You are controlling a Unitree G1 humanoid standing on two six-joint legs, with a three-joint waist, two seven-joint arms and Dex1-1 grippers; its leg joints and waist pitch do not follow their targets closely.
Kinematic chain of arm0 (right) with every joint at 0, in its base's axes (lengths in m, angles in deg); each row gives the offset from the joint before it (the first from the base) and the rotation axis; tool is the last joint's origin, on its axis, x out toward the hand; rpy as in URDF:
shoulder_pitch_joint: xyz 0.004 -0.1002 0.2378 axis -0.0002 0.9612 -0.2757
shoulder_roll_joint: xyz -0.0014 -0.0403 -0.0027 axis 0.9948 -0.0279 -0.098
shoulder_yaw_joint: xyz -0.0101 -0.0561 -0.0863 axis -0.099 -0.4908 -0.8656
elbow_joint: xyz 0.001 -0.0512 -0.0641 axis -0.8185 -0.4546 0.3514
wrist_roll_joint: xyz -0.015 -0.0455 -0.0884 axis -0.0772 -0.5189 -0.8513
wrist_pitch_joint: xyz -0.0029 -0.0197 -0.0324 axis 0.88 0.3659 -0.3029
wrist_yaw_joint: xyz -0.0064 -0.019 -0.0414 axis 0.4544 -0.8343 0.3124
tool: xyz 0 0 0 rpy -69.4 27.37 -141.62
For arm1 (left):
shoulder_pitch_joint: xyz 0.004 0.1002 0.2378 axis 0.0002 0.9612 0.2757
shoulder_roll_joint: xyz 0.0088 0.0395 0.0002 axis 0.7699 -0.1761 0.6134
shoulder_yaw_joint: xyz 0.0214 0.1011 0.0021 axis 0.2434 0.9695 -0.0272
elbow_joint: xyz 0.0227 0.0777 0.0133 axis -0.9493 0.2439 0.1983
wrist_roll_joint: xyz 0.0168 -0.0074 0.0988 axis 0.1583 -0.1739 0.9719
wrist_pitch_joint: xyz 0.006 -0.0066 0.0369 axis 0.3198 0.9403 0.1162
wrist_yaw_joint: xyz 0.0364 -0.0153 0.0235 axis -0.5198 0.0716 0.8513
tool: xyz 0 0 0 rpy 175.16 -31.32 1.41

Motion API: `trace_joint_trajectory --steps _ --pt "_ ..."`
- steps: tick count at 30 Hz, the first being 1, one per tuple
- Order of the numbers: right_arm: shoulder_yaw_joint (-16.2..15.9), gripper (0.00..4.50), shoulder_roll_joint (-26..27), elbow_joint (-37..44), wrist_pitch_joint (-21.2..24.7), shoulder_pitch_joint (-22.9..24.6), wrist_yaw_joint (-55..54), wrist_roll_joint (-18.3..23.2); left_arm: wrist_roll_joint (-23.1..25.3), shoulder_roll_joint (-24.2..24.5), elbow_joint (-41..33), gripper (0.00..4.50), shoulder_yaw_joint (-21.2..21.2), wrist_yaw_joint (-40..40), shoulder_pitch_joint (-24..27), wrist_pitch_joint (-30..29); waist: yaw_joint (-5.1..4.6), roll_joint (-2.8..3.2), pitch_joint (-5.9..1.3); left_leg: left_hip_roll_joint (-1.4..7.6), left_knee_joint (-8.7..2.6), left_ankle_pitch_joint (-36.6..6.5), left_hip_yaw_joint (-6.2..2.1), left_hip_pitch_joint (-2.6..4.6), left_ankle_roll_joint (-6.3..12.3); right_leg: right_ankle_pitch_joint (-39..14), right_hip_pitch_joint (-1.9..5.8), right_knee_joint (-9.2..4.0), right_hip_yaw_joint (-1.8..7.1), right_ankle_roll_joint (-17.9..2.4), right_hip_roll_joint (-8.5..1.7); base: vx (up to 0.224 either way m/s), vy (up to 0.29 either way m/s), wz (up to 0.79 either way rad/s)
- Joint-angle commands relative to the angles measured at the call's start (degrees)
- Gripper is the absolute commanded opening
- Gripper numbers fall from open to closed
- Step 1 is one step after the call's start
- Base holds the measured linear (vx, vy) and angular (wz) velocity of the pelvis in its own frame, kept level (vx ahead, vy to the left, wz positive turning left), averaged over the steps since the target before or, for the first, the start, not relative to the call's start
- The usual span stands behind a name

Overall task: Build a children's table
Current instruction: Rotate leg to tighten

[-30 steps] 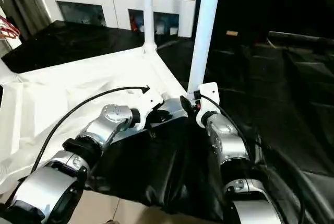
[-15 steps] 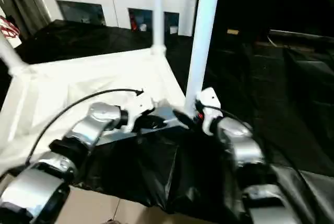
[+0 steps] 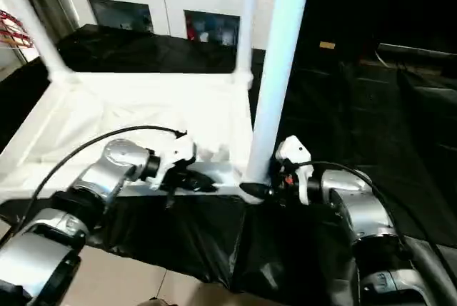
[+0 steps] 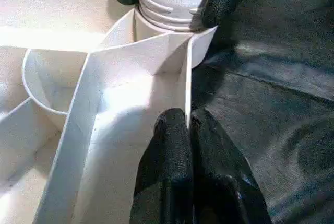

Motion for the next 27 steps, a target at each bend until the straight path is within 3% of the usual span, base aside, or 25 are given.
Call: trace_joint_trajectory --steps 1,10,14,19,22,23,25,27 --pt "-3.16 2.79 0.84 1.66 0.72 0.85 2.89 0.79 -0.74 -0.76 -1.83 0.00 0.34 -0.36 -0.05 -0.24 0.09 -0.92 -3.31 4.81 -3.77 -8.43 -2.05 0.80 5.29 -10.34 2.40 -4.01 3.18 -13.52 -6.29 0.000 0.000 0.00" --pt "-0.91 2.66 3.38 -0.65 0.68 -0.07 -1.83 0.42 -0.45 -1.92 -1.44 0.00 -0.12 -3.66 -0.20 -0.02 0.09 -0.95 -3.24 4.75 -3.77 -8.83 -2.01 0.82 4.64 -11.72 2.29 -4.17 3.16 -13.44 -6.36 0.000 0.000 0.00" --pt "0.99 2.66 6.35 -5.03 -0.85 -1.92 -10.94 -1.21 0.32 -3.79 -0.34 0.00 -0.58 -8.85 -0.84 -0.57 -0.55 -1.00 -3.02 4.57 -4.01 -10.62 -2.21 0.85 3.06 -15.62 2.25 -4.64 3.14 -12.65 -6.38 0.000 0.000 0.00" --pt "4.09 2.66 12.10 -14.98 -2.87 -6.39 -31.52 -5.74 2.51 -8.01 4.09 0.00 -1.47 -22.92 -3.54 -3.47 -1.74 -0.77 -3.13 4.25 -4.01 -11.53 -2.28 1.25 1.41 -16.47 1.94 -4.87 3.24 -12.56 -6.27 0.000 0.000 0.00" --pt "5.20 2.65 13.76 -17.05 -2.49 -7.49 -36.45 -6.11 2.55 -9.19 5.03 0.00 -1.82 -26.11 -4.13 -4.31 -2.08 -0.86 -3.19 4.17 -3.97 -10.74 -2.28 0.98 2.02 -14.04 2.25 -4.67 3.32 -12.89 -6.22 0.000 0.000 0.00" --pt "5.94 2.65 15.05 -18.78 -1.90 -8.49 -41.34 -6.61 2.65 -10.25 5.68 0.00 -2.22 -28.88 -4.59 -4.85 -2.08 -0.54 -3.37 4.36 -3.90 -9.63 -2.22 1.03 2.33 -11.36 2.19 -4.35 3.43 -13.30 -6.17 0.000 0.000 0.00" --pt "7.43 2.65 17.99 -21.59 -2.36 -10.30 -48.88 -6.79 3.05 -12.40 6.56 0.00 -2.69 -33.31 -5.34 -5.35 -2.25 -0.55 -3.44 4.18 -3.86 -8.62 -2.16 0.98 2.79 -8.98 2.26 -4.15 3.34 -14.05 -6.08 0.000 0.000 0.00" --pt "8.10 2.65 19.44 -22.26 -3.15 -10.95 -49.63 -6.06 3.22 -13.27 6.68 0.00 -2.72 -33.97 -5.49 -5.19 -2.30 -0.48 -3.46 4.10 -3.80 -8.95 -2.17 0.94 2.82 -9.21 2.35 -4.26 3.34 -14.24 -6.28 0.000 0.000 0.00"
